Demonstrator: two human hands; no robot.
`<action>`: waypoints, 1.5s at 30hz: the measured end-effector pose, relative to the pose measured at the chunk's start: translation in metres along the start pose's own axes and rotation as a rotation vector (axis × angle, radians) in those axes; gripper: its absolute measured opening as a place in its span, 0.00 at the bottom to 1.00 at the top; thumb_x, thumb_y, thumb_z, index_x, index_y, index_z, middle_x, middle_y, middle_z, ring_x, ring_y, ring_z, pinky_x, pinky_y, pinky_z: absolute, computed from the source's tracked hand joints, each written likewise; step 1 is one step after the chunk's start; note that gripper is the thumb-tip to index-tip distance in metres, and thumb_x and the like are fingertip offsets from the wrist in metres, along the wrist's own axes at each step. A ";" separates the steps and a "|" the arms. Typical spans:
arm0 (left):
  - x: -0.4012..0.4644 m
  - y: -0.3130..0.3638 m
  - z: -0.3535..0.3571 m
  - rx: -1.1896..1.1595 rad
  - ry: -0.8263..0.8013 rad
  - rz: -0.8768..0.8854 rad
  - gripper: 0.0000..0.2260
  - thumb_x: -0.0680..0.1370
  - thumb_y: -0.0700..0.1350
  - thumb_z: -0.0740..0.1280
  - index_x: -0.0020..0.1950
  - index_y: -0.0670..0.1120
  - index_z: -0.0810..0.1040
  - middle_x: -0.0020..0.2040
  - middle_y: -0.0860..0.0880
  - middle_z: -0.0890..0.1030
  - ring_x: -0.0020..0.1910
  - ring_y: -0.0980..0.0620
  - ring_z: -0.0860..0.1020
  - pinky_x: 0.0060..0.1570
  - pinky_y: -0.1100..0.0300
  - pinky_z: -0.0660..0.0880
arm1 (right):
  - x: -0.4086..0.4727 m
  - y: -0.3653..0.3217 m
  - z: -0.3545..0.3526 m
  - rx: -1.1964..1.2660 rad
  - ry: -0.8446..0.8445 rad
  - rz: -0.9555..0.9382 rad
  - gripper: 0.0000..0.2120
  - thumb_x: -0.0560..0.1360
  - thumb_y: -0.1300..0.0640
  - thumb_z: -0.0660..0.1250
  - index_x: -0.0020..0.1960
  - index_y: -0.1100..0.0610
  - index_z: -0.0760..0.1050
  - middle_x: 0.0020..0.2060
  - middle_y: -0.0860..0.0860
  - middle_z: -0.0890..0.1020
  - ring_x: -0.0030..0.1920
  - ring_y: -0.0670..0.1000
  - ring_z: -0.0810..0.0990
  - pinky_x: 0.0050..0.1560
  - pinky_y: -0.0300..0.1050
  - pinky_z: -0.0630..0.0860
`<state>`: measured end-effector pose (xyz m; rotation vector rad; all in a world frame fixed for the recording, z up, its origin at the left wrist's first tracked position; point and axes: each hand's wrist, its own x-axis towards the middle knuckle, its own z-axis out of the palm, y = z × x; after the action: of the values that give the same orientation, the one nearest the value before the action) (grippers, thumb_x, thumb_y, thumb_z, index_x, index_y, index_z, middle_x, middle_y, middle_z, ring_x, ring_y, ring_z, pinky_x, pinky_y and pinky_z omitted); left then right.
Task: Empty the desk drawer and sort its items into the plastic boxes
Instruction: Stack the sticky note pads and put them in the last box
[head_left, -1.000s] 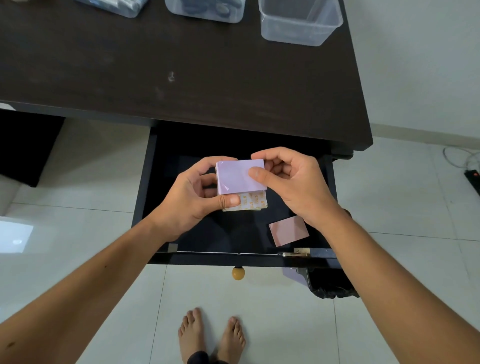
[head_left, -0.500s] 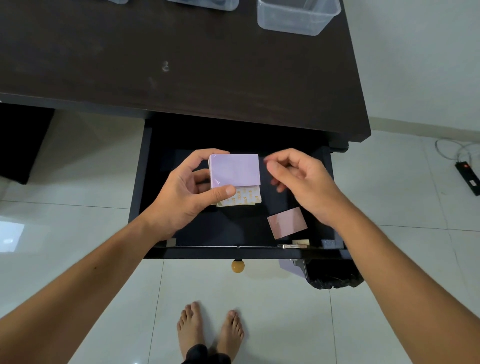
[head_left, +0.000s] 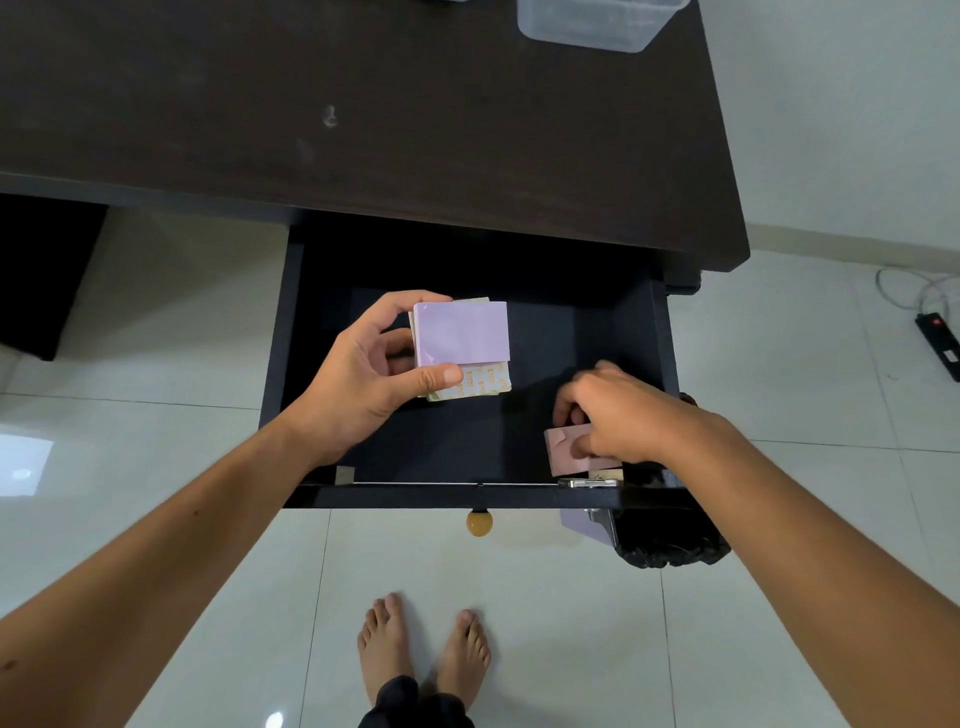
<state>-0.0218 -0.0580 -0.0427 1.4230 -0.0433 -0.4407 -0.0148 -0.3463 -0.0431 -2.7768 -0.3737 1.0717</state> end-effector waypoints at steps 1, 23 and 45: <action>0.000 0.000 -0.001 -0.002 0.001 -0.002 0.30 0.71 0.40 0.77 0.72 0.49 0.73 0.65 0.44 0.82 0.65 0.43 0.82 0.57 0.50 0.84 | -0.001 -0.001 -0.001 -0.013 -0.006 -0.013 0.14 0.74 0.54 0.79 0.56 0.45 0.79 0.53 0.47 0.76 0.58 0.49 0.73 0.53 0.44 0.72; 0.000 -0.003 -0.004 -0.056 -0.026 0.011 0.29 0.71 0.38 0.77 0.70 0.49 0.74 0.64 0.40 0.82 0.59 0.43 0.84 0.54 0.49 0.84 | -0.008 -0.043 -0.063 1.083 0.349 -0.320 0.11 0.74 0.61 0.78 0.55 0.53 0.86 0.54 0.51 0.88 0.57 0.50 0.86 0.62 0.50 0.82; -0.001 0.019 0.003 -0.053 0.044 -0.036 0.21 0.75 0.46 0.74 0.68 0.50 0.76 0.59 0.42 0.84 0.58 0.40 0.85 0.58 0.42 0.83 | 0.002 -0.069 -0.050 0.899 0.550 -0.252 0.20 0.73 0.50 0.80 0.64 0.43 0.82 0.53 0.49 0.79 0.48 0.46 0.81 0.55 0.53 0.84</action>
<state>-0.0182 -0.0594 -0.0235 1.3826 0.0294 -0.4369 0.0081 -0.2815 0.0077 -2.0026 -0.1109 0.2583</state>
